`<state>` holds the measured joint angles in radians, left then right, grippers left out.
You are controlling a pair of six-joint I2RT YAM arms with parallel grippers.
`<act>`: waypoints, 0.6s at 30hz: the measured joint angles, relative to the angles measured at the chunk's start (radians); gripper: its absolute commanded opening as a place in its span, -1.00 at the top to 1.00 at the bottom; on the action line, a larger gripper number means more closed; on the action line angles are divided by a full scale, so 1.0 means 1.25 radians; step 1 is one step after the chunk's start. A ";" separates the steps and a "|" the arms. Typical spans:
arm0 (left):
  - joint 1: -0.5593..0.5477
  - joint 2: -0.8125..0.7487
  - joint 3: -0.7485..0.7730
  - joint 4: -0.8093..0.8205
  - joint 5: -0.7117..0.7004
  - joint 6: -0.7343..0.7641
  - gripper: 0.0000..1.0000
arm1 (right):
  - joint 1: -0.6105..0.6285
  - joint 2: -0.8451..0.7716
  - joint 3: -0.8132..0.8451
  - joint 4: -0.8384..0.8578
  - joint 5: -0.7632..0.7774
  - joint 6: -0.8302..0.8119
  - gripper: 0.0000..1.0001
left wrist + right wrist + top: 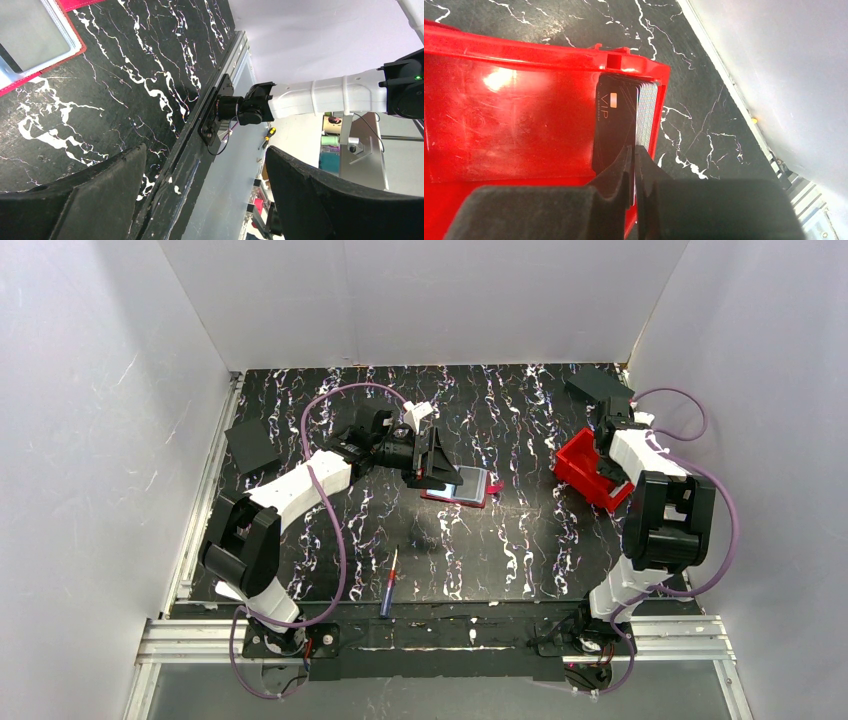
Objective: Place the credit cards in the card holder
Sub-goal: Pick up the credit card from the storage box.
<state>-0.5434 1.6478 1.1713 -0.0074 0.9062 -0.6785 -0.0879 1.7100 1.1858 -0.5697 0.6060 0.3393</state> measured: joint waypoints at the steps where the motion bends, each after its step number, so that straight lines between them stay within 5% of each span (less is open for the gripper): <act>1: 0.000 0.000 0.000 0.000 0.000 0.000 -0.75 | -0.001 -0.001 -0.002 0.000 0.000 0.002 0.89; 18: 0.000 0.000 0.000 0.000 0.000 -0.003 -0.76 | -0.007 -0.030 -0.003 -0.008 0.000 0.022 0.97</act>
<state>-0.5434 1.6482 1.1713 -0.0074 0.9062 -0.6819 -0.0971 1.6722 1.1816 -0.5800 0.6060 0.3668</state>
